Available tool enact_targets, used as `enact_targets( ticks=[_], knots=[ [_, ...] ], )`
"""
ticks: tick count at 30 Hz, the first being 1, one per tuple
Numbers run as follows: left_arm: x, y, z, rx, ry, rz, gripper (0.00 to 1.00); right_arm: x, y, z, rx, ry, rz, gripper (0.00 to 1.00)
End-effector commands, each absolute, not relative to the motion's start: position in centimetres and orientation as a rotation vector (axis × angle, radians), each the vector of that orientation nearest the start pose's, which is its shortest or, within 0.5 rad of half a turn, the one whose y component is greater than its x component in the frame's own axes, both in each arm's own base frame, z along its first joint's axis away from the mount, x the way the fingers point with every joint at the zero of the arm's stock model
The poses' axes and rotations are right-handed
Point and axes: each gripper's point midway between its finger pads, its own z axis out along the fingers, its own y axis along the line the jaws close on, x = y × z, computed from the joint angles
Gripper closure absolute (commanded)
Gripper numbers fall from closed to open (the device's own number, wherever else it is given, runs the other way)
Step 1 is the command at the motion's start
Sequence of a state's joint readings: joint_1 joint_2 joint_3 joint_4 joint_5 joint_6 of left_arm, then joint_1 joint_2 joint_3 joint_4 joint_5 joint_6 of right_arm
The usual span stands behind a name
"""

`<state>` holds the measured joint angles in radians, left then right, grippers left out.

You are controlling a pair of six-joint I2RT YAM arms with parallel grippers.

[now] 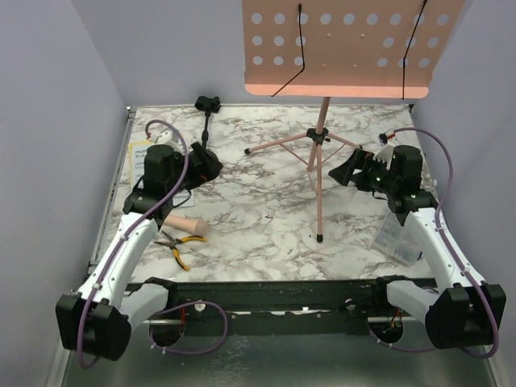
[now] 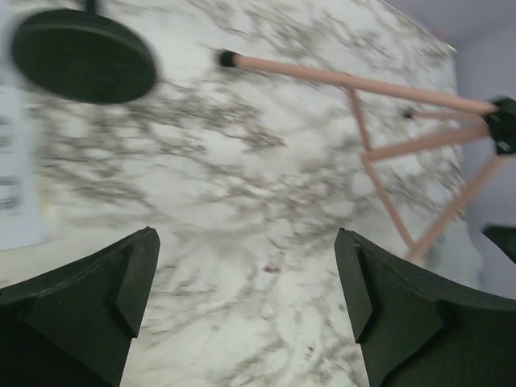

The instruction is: Set up the instrument practice props

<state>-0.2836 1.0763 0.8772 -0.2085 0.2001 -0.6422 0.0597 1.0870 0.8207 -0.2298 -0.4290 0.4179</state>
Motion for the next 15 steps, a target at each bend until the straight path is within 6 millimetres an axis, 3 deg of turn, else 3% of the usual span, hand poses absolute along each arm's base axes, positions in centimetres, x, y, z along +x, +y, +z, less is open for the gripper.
enact_targets(
  ticks=[1,4,8,11,15],
  knots=[
    [30.1,-2.3,18.9,-0.576,2.173,-0.192,0.01,31.5,11.6,20.7,0.02,2.062,0.778,0.04],
    [29.4,4.2,17.0,-0.872,2.128,-0.09,0.01,31.5,11.5,20.9,0.001,2.049,0.767,0.04],
    [28.6,9.0,14.3,-1.159,2.047,0.022,0.01,30.9,11.8,21.3,-0.018,2.035,0.791,0.04],
    [28.9,11.2,13.1,-1.279,1.978,0.023,0.01,30.4,12.2,21.4,-0.036,2.026,0.821,0.04],
    [29.3,11.2,11.0,-1.379,1.979,-0.06,0.04,30.2,13.2,20.9,-0.054,2.044,0.825,0.04]
  ],
)
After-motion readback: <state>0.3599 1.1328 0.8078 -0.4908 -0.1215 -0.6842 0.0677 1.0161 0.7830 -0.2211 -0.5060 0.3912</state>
